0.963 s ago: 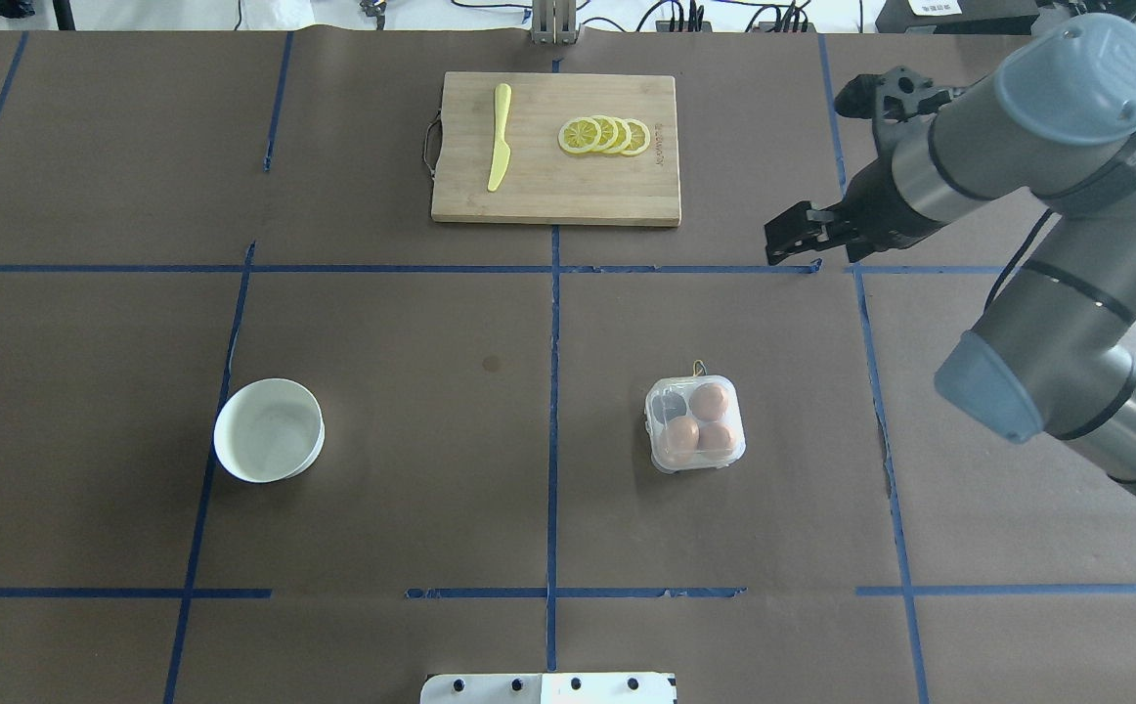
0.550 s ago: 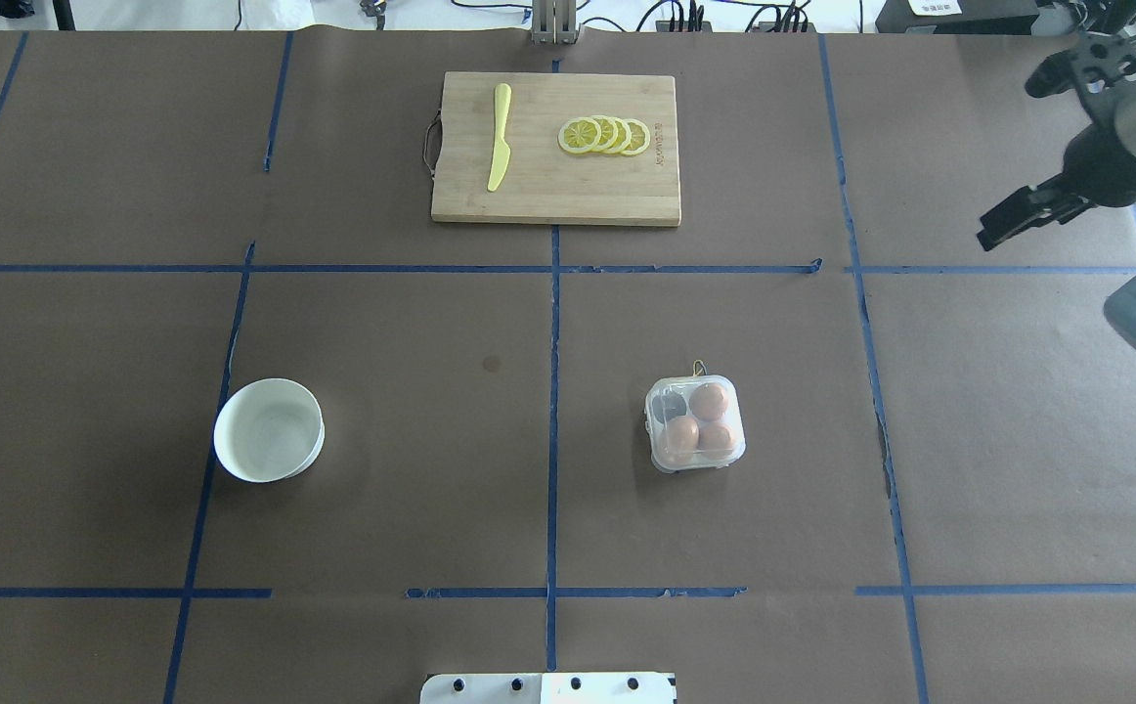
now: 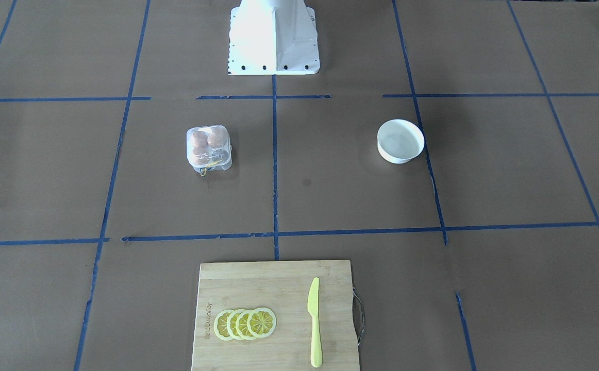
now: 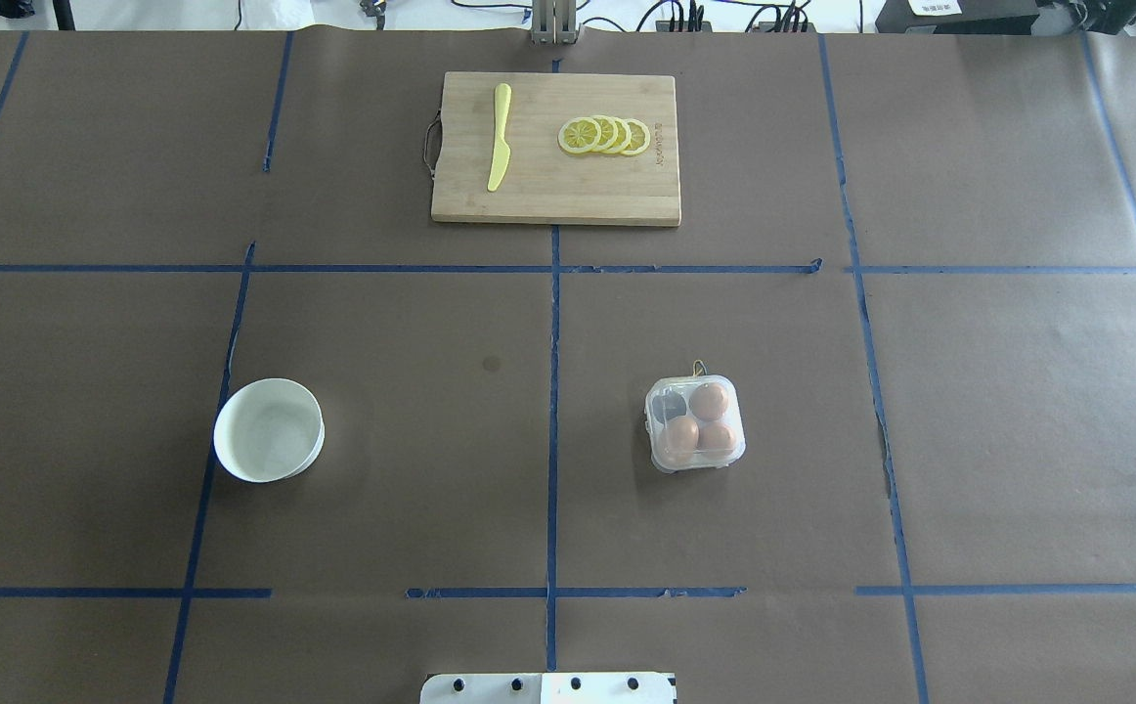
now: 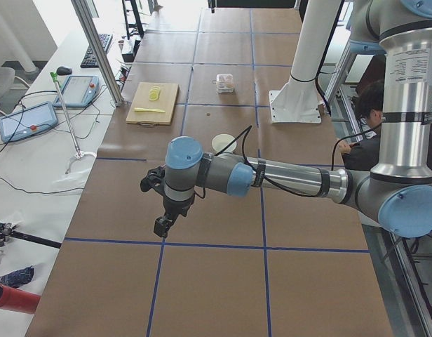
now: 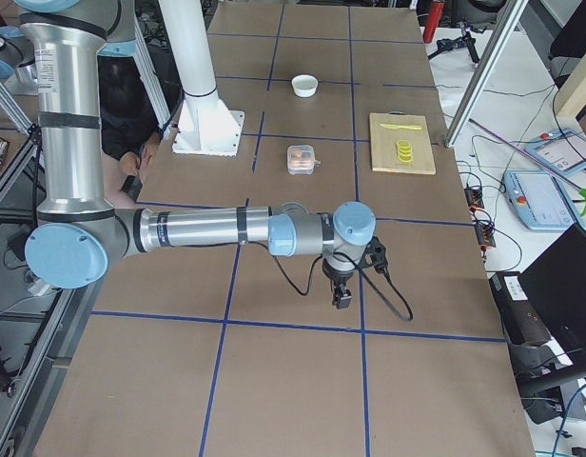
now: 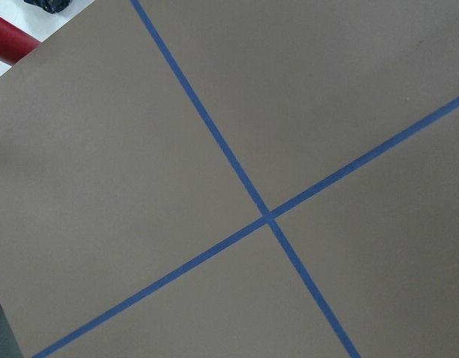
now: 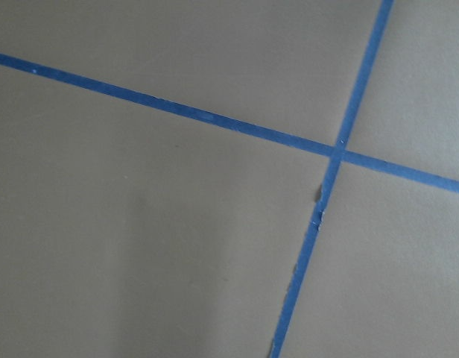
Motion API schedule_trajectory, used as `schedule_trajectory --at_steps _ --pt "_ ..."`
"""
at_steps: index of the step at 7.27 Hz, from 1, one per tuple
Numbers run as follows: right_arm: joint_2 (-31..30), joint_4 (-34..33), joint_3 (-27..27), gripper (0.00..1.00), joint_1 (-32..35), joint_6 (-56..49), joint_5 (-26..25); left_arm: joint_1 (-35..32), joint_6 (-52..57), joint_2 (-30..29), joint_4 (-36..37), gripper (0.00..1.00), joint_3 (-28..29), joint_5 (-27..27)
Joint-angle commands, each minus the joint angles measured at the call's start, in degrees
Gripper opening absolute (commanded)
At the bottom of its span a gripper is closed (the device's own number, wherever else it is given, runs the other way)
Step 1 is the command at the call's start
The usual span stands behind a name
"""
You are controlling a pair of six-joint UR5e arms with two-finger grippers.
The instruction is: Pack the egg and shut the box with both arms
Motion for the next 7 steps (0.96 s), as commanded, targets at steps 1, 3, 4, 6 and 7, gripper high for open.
schedule_trajectory --at_steps 1,3,4,6,7 --pt "-1.26 0.06 -2.43 1.0 1.98 -0.53 0.6 -0.29 0.4 1.35 0.28 1.0 0.44 0.26" --pt "-1.87 0.06 -2.26 1.0 7.32 -0.96 0.68 -0.11 -1.78 2.67 0.37 1.0 2.27 -0.62" --pt "-2.49 0.06 -1.65 1.0 8.74 -1.14 0.77 0.58 -8.67 2.32 -0.15 1.0 2.72 -0.97" --pt "-2.58 0.06 -1.99 1.0 8.84 -0.62 0.68 6.27 -12.76 2.15 -0.16 1.0 2.38 -6.48" --pt "-2.58 0.06 -2.08 1.0 8.84 -0.53 0.77 8.83 -17.05 2.06 -0.59 1.0 2.55 -6.77"
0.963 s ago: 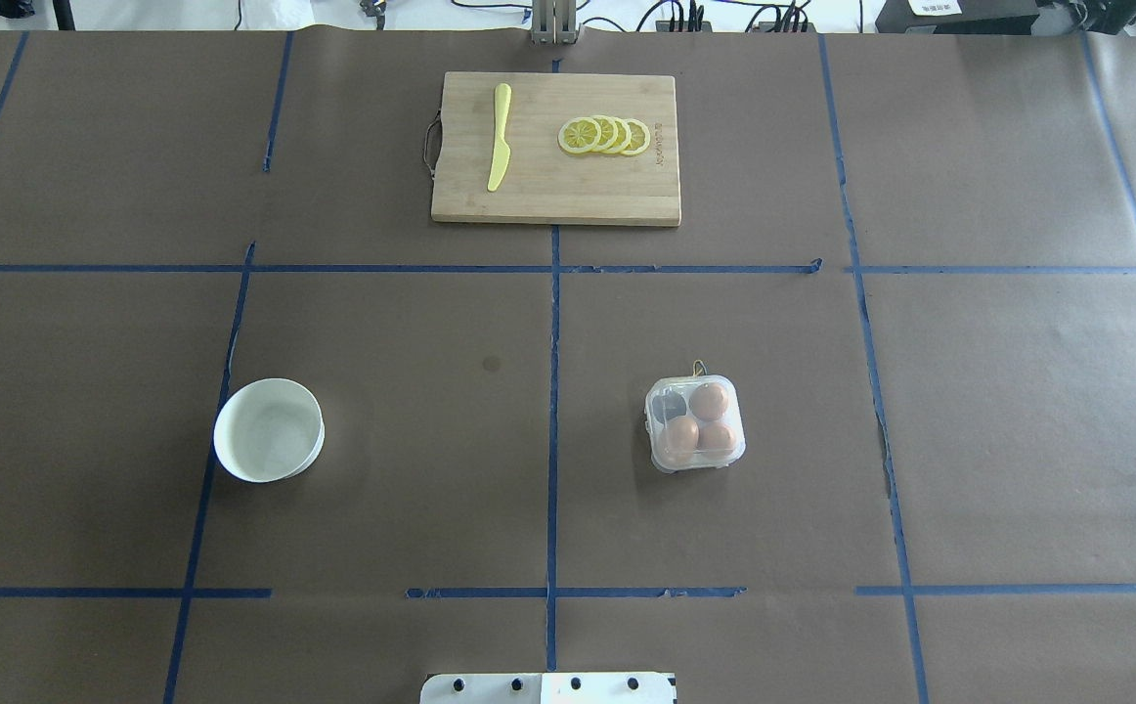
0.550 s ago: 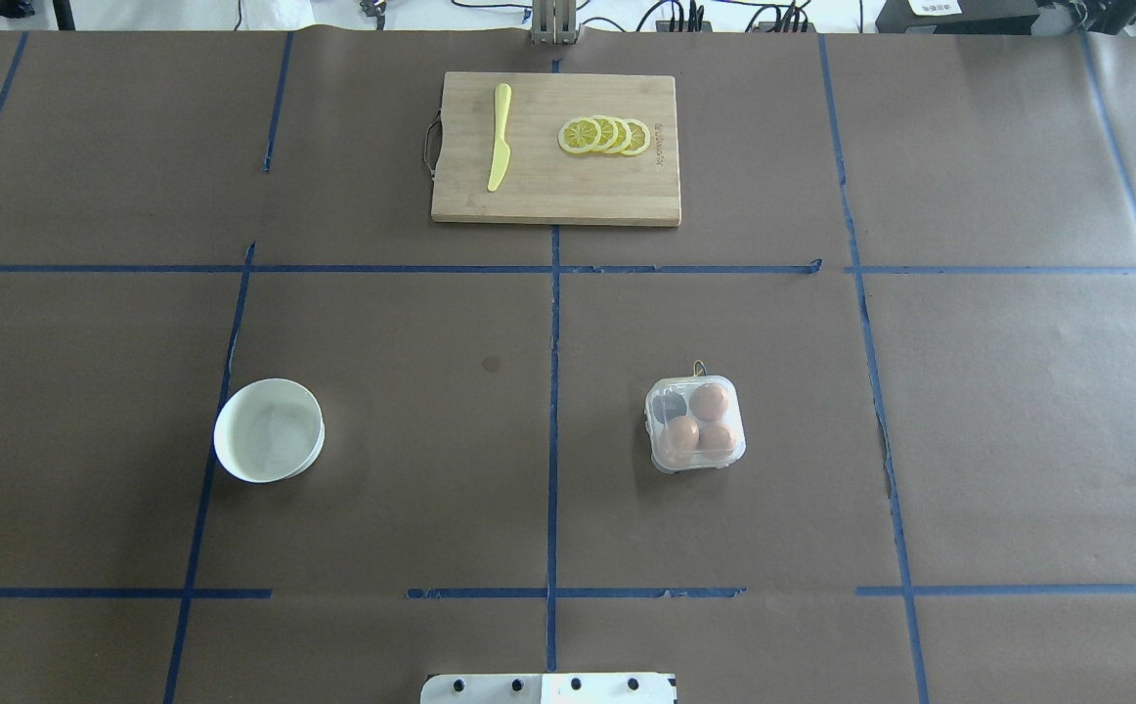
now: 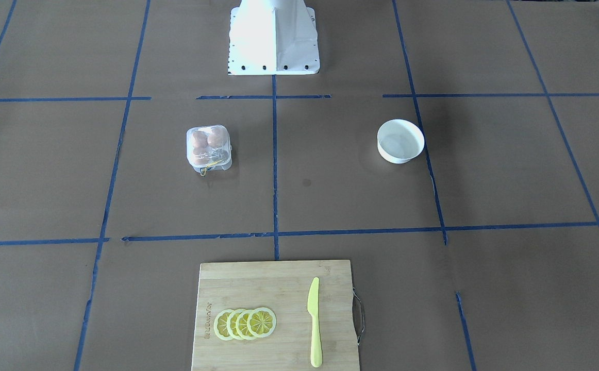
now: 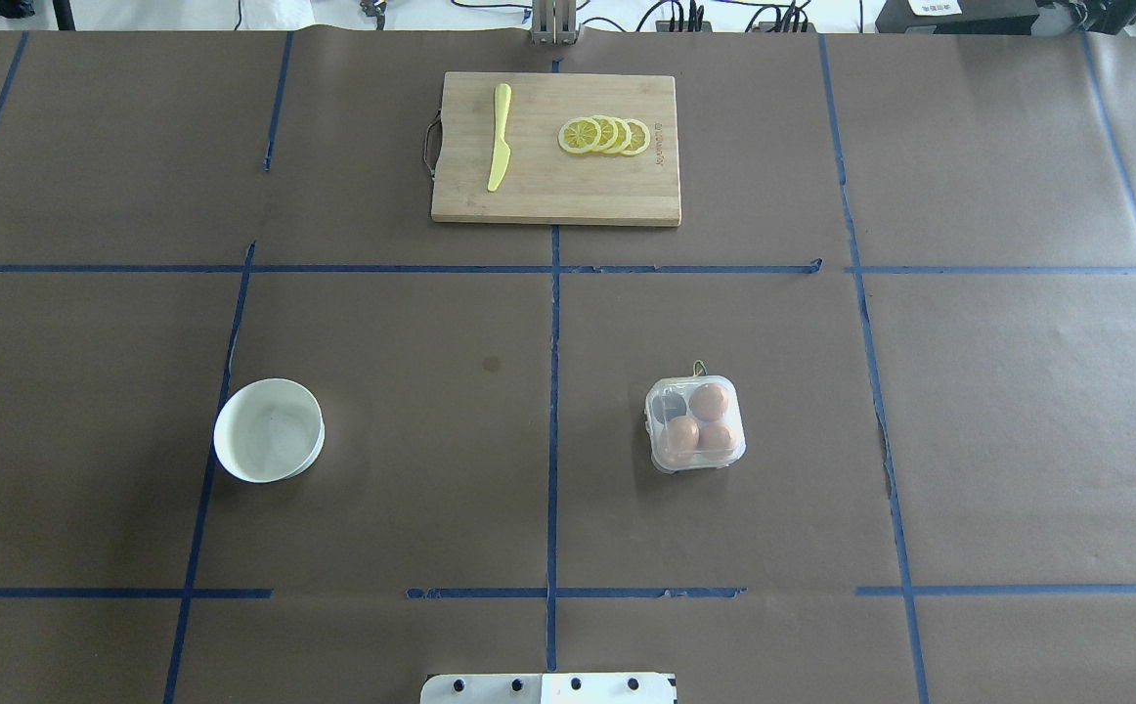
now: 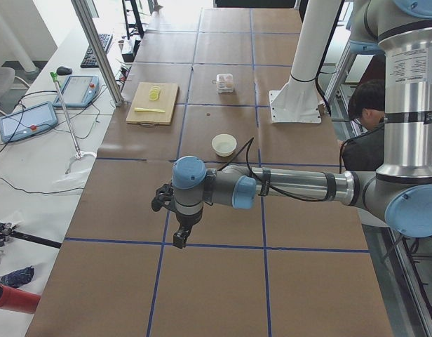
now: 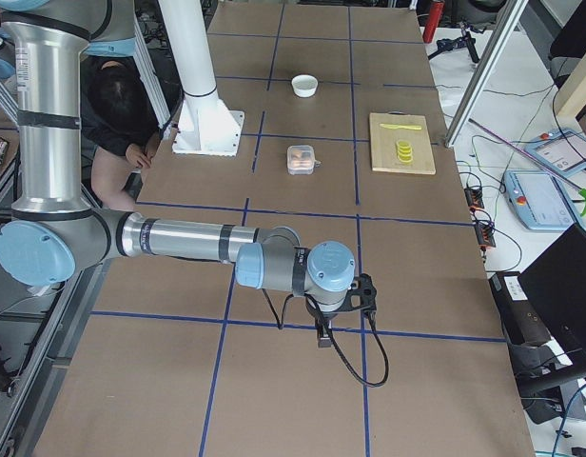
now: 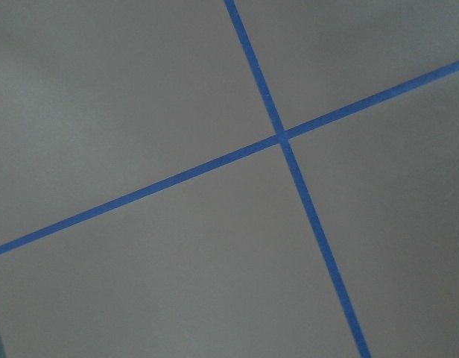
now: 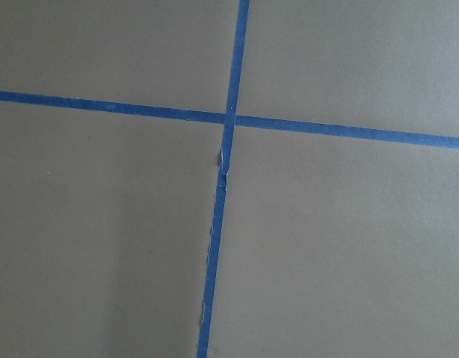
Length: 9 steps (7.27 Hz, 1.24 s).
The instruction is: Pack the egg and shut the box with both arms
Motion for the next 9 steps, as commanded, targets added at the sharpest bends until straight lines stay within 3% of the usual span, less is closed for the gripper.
schedule_trajectory --at_steps 1,3,6,9 --pt "-0.05 0.0 -0.28 1.0 0.12 0.28 -0.02 3.32 -5.08 0.14 -0.54 1.0 0.36 -1.58" --pt "-0.05 -0.09 -0.55 1.0 0.12 0.28 -0.02 2.89 -5.0 0.76 0.07 1.0 0.88 -2.62" --pt "-0.05 -0.44 -0.55 1.0 0.12 0.46 -0.02 -5.0 -5.7 0.67 0.43 1.0 3.15 -5.18" --pt "0.04 -0.53 -0.46 1.0 0.12 0.46 -0.02 -5.82 -16.67 -0.2 0.08 1.0 3.79 -5.35"
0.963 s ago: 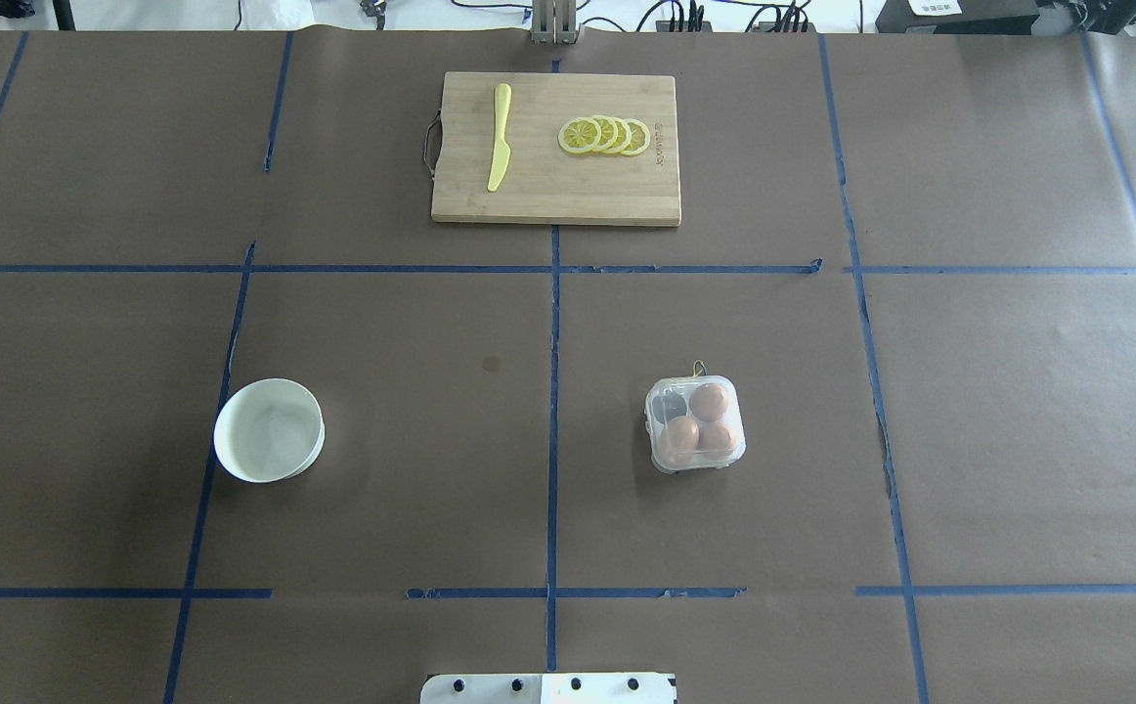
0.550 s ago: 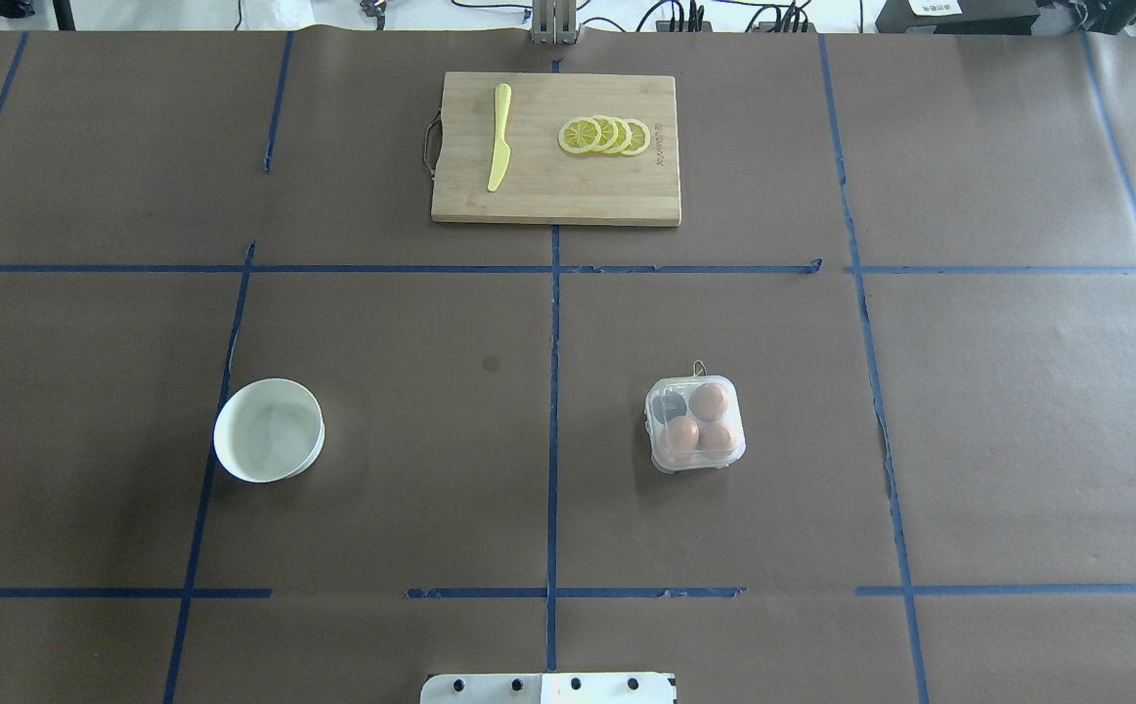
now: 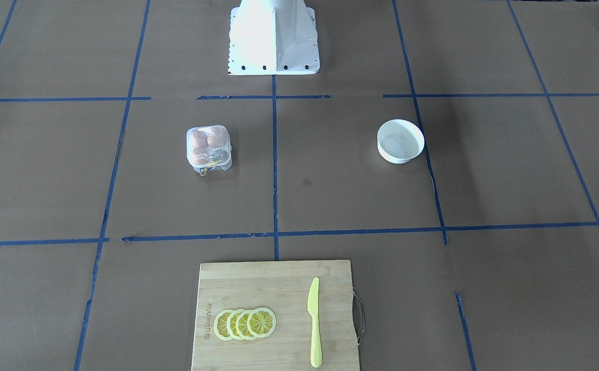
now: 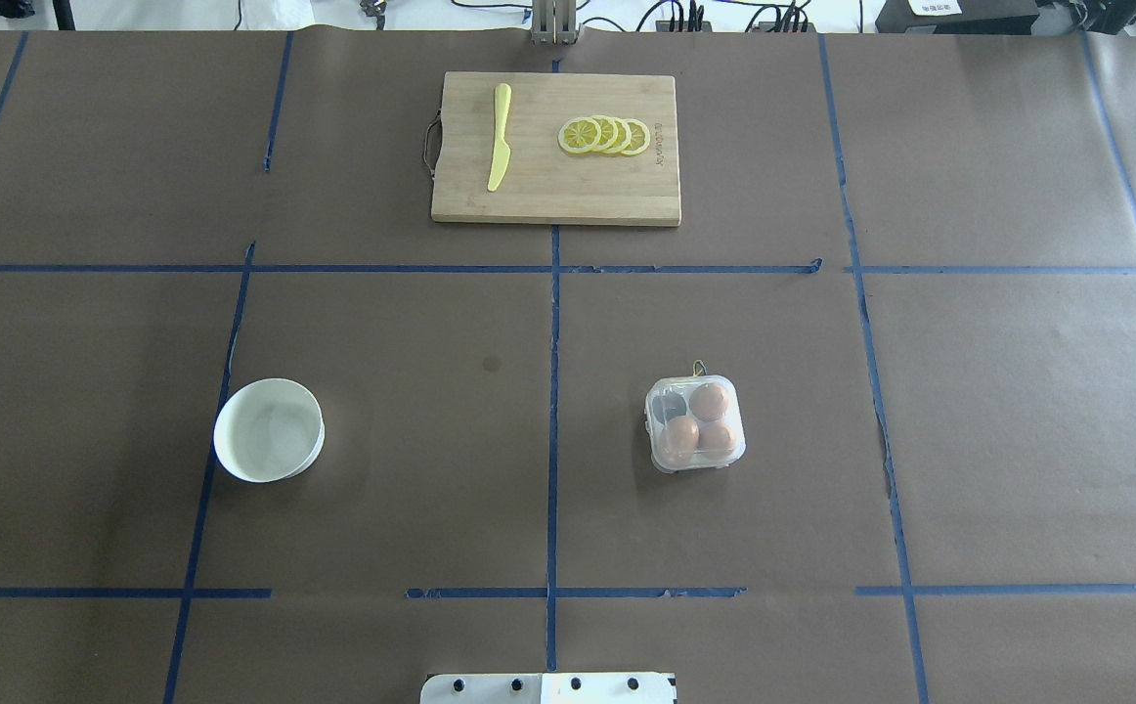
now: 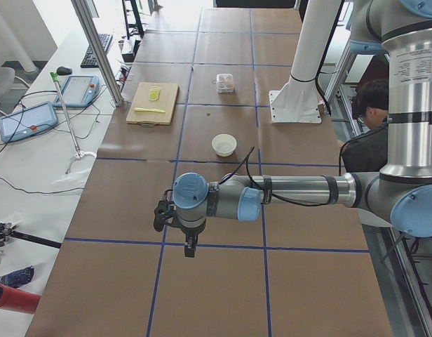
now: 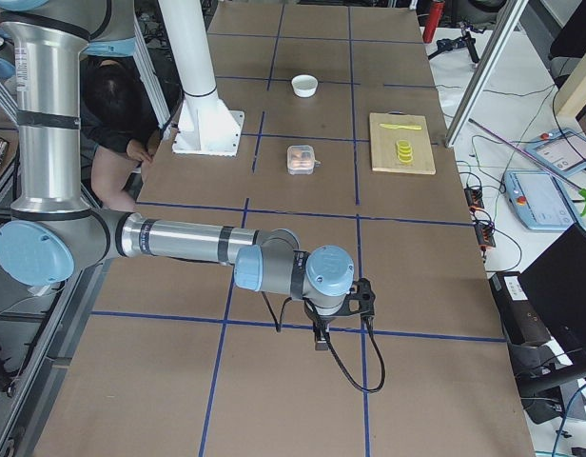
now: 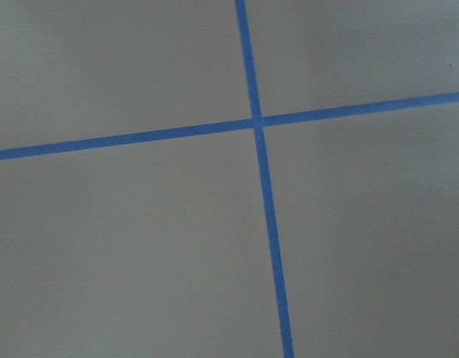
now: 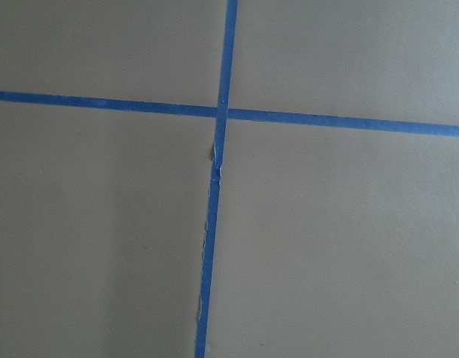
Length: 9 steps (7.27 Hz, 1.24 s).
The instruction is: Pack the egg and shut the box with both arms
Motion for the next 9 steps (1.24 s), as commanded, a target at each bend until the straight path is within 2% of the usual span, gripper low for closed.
schedule_trajectory --at_steps 1,3,4,5,9 --pt "-0.05 -0.04 0.08 1.0 0.0 0.01 -0.04 -0.26 -3.81 -0.45 -0.17 1.0 0.01 -0.12" --pt "-0.05 -0.04 0.25 1.0 0.0 0.01 -2.04 -0.26 -7.13 -0.54 -0.35 1.0 -0.69 -0.03" --pt "0.21 0.23 0.95 1.0 0.0 0.88 -5.97 -0.26 -7.15 -0.45 -0.44 1.0 -0.69 -0.03" --pt "0.3 0.49 1.57 1.0 -0.09 4.1 -6.19 -0.26 -7.15 -0.45 -0.44 1.0 -0.78 -0.03" --pt "0.04 0.49 1.84 1.0 -0.09 4.75 -4.87 -0.26 -7.06 -0.54 -0.53 1.0 -0.78 -0.03"
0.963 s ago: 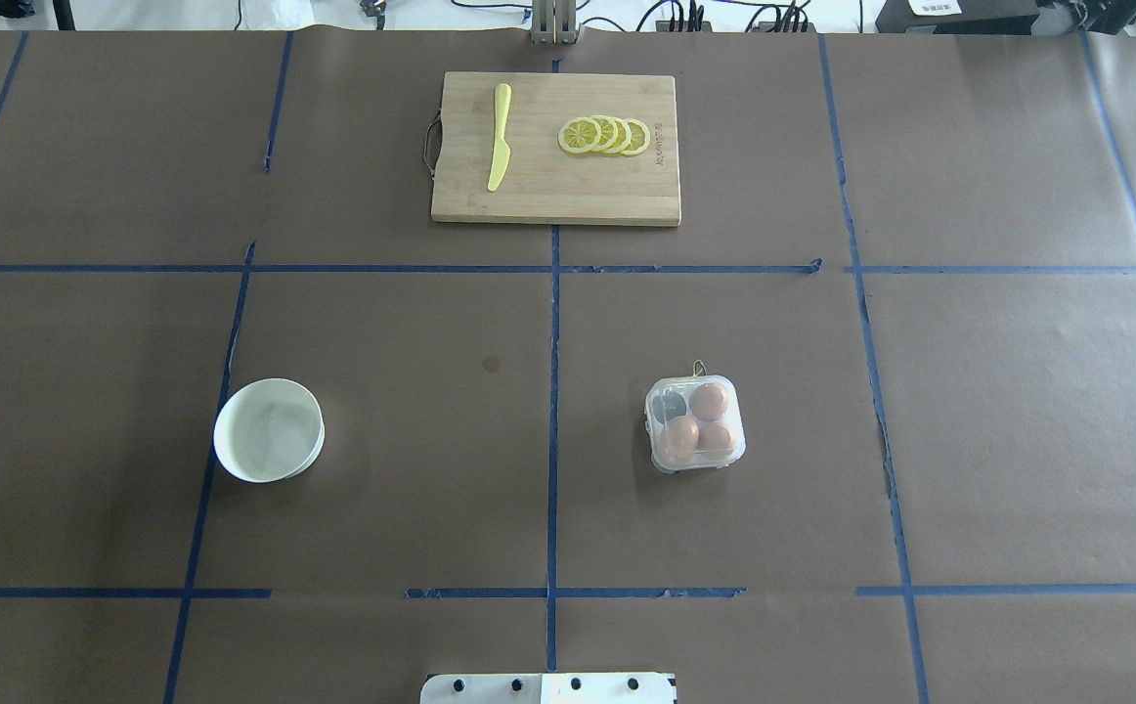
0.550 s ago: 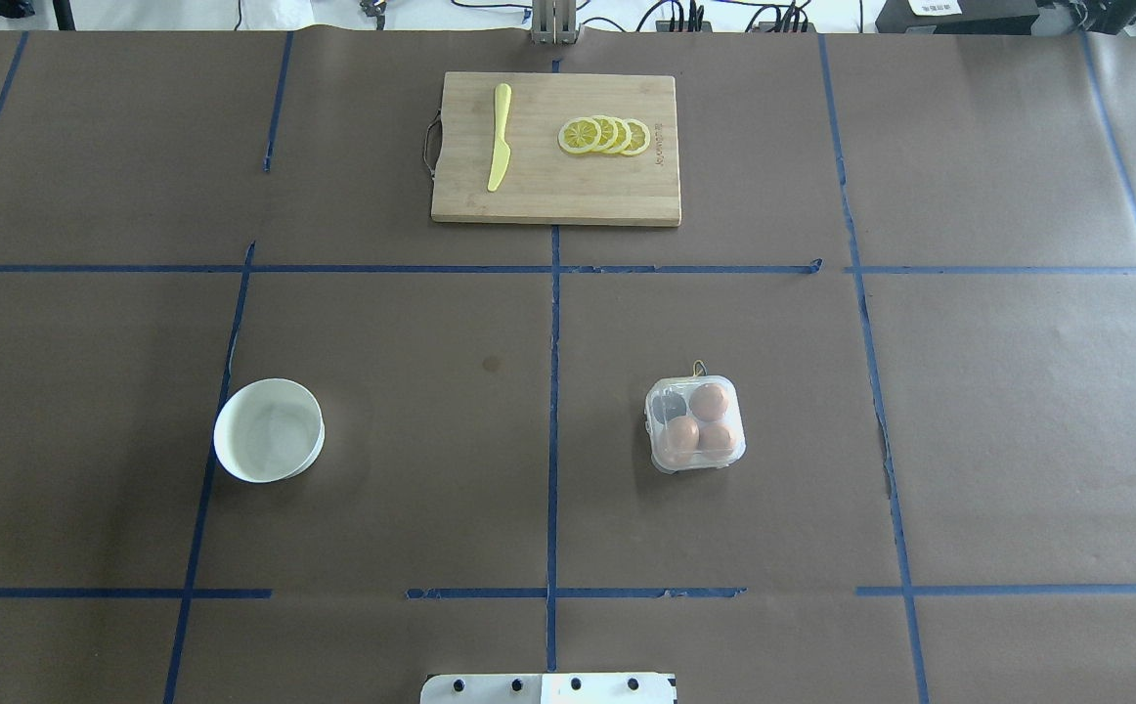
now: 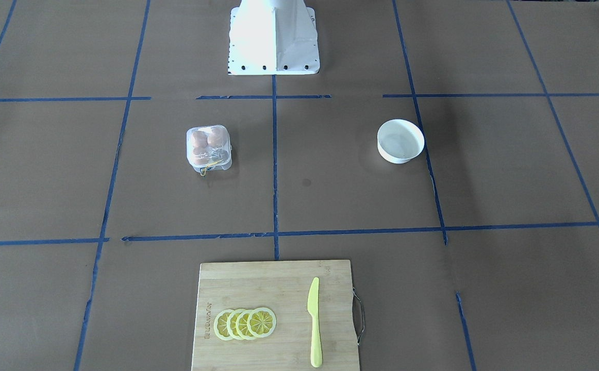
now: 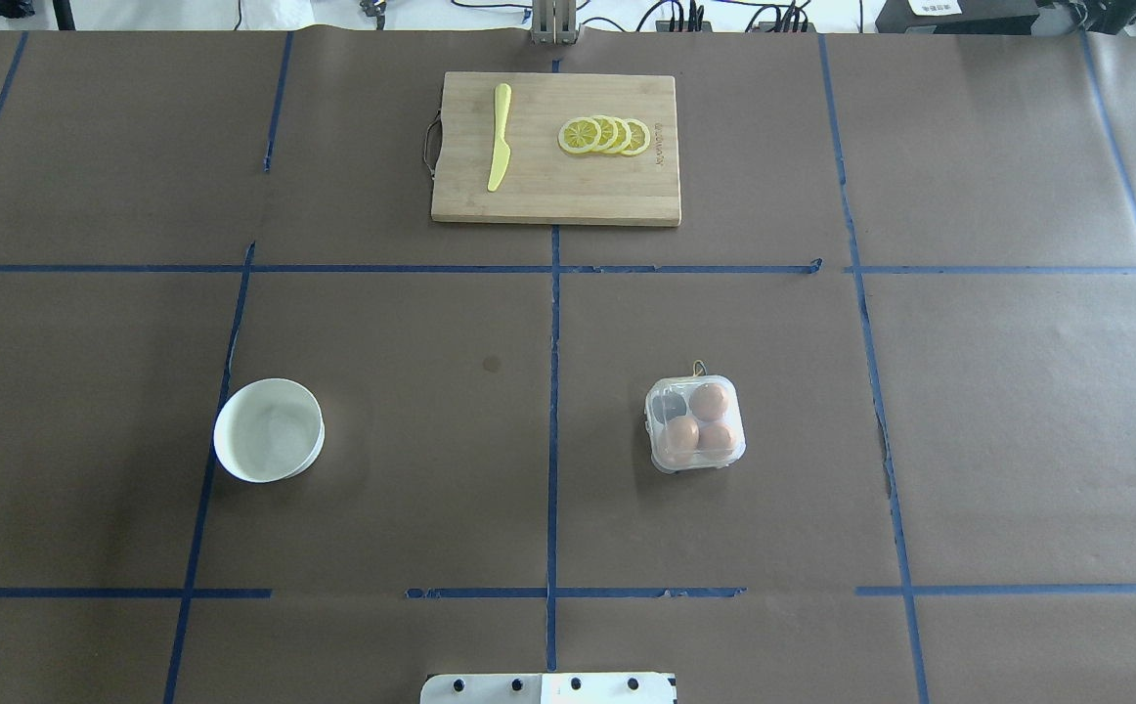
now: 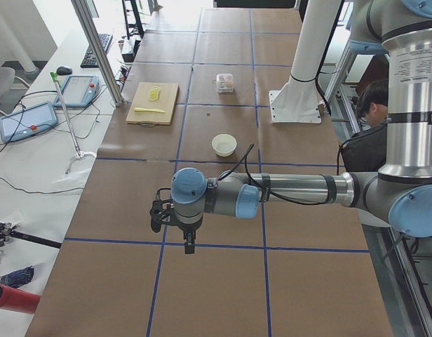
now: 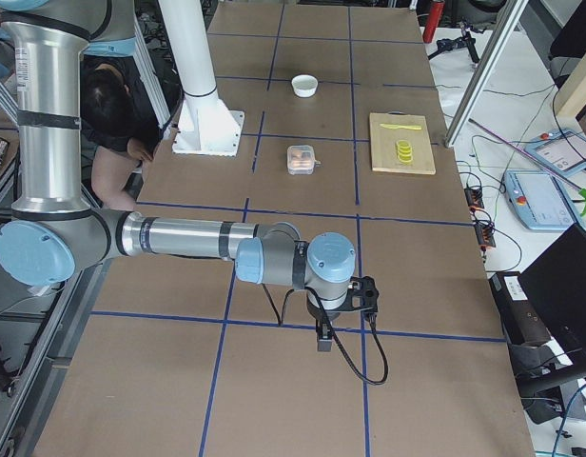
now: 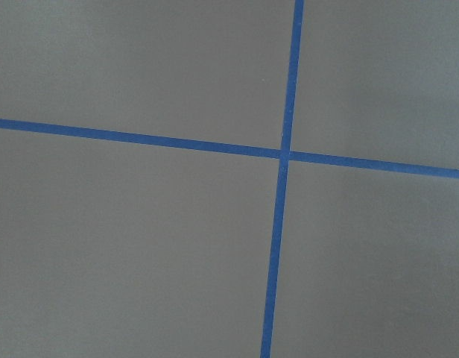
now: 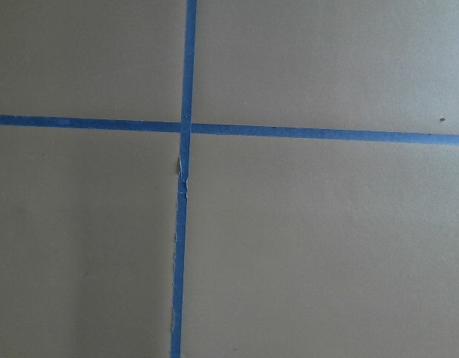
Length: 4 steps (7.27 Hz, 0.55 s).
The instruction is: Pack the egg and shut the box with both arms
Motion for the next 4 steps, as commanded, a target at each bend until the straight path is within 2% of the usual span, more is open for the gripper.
schedule_trajectory --at_steps 1,4 --pt "0.32 0.0 -0.39 1.0 0.0 0.08 0.11 0.09 0.07 -0.09 -0.1 1.0 0.17 0.09" --pt "1.2 0.0 -0.57 1.0 -0.27 0.0 0.11 0.18 0.24 -0.27 -0.1 1.0 0.26 0.09"
